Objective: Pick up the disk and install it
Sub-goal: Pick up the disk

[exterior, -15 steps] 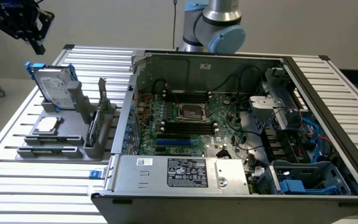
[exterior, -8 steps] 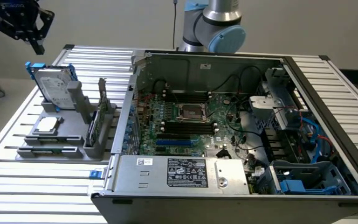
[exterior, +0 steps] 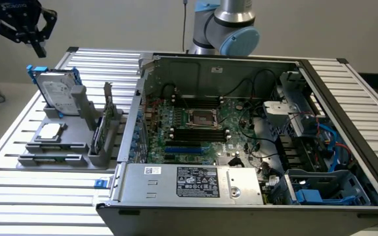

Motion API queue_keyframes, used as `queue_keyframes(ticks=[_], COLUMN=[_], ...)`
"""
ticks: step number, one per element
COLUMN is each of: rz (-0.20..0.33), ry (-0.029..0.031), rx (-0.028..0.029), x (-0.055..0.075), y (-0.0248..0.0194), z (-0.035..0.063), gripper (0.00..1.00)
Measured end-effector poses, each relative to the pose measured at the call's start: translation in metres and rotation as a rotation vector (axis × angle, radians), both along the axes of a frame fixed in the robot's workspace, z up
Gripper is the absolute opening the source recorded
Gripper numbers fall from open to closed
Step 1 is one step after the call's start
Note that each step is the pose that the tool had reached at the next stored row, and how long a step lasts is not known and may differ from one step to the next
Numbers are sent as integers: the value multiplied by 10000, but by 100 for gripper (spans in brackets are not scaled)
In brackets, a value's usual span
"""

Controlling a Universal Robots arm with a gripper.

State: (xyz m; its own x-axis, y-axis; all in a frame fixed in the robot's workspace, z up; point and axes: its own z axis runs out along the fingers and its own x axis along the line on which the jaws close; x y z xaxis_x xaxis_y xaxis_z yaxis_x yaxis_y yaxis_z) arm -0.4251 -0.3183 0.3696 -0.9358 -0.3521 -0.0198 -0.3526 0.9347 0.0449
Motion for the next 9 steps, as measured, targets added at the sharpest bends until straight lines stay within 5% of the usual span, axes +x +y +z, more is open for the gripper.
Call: queue_keyframes(ticks=[9], rz=[1635], ry=[0], rx=[0], x=[0], y=[0], z=[-3], gripper=[11])
